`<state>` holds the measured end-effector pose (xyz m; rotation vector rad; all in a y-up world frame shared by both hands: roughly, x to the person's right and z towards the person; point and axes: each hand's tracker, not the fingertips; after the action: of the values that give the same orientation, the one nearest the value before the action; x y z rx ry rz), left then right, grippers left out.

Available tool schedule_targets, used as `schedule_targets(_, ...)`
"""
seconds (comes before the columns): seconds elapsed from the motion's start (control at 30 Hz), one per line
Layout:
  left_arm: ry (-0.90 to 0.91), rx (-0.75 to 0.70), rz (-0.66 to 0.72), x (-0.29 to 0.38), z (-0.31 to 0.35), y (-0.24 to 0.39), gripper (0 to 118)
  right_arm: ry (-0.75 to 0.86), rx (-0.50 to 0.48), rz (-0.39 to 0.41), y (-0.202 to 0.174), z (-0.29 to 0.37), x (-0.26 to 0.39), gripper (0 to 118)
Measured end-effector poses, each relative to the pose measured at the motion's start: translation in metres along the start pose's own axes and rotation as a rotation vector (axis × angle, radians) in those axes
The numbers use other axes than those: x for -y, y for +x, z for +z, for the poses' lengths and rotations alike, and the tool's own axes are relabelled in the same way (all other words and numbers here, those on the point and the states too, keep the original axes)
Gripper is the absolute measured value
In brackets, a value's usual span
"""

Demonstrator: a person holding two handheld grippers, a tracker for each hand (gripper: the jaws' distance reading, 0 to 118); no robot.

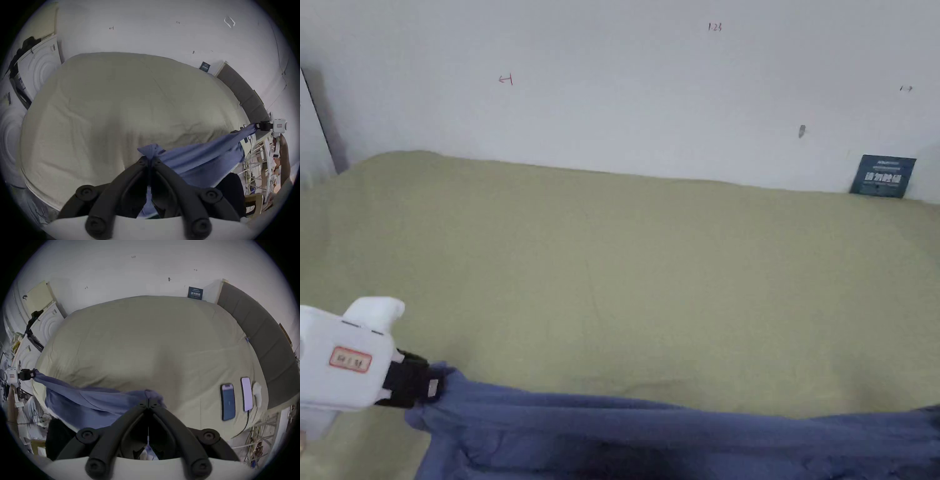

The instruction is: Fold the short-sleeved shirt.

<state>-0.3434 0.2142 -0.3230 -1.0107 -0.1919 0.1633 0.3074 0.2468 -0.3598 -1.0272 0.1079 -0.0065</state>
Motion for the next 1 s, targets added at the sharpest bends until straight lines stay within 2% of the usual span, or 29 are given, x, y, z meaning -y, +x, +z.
schedule_targets(0.23,-0.177,-0.027,0.067,0.084,-0.032,-0.008,3,-0.175,0.021,-0.047,0.008,-0.035,0.087,0)
schedule_targets(0.47,-0.150,-0.003,0.195,0.119,-0.050,-0.025,3,-0.227,0.053,-0.111,0.014,-0.067,0.122,0)
schedule_targets(0.53,-0.147,0.003,0.203,0.118,-0.045,-0.025,4,-0.219,0.054,-0.105,0.013,-0.067,0.124,0)
schedule_targets(0.57,-0.148,0.004,0.200,0.117,-0.043,-0.023,8,-0.232,0.049,-0.102,0.012,-0.069,0.123,0)
schedule_targets(0.6,-0.153,0.005,0.187,0.115,-0.040,-0.022,17,-0.257,0.035,-0.113,0.011,-0.068,0.122,0)
schedule_targets(0.63,-0.160,-0.008,0.169,0.112,-0.033,-0.017,37,-0.261,0.037,-0.117,0.008,-0.065,0.120,6)
schedule_targets(0.67,-0.157,-0.036,0.165,0.109,-0.026,-0.013,76,-0.258,0.046,-0.112,0.006,-0.060,0.119,21)
schedule_targets(0.7,-0.170,-0.069,0.160,0.106,-0.019,-0.011,101,-0.245,0.066,-0.083,0.003,-0.053,0.117,39)
schedule_targets(0.73,-0.167,-0.069,0.152,0.102,-0.010,-0.009,108,-0.234,0.074,-0.049,-0.001,-0.045,0.112,57)
schedule_targets(0.77,-0.143,-0.057,0.142,0.098,-0.001,-0.011,107,-0.233,0.081,-0.020,-0.006,-0.037,0.108,71)
schedule_targets(0.9,-0.091,-0.058,0.128,0.082,0.029,-0.006,102,-0.182,0.102,0.034,-0.028,-0.008,0.091,69)
schedule_targets(0.93,-0.064,-0.048,0.129,0.079,0.036,-0.004,94,-0.173,0.095,0.037,-0.030,-0.005,0.087,68)
schedule_targets(0.97,-0.041,-0.043,0.130,0.077,0.042,-0.003,72,-0.165,0.076,0.045,-0.033,-0.001,0.084,57)
schedule_targets(1.0,-0.022,-0.037,0.132,0.075,0.046,-0.002,44,-0.159,0.060,0.055,-0.037,0.003,0.082,37)
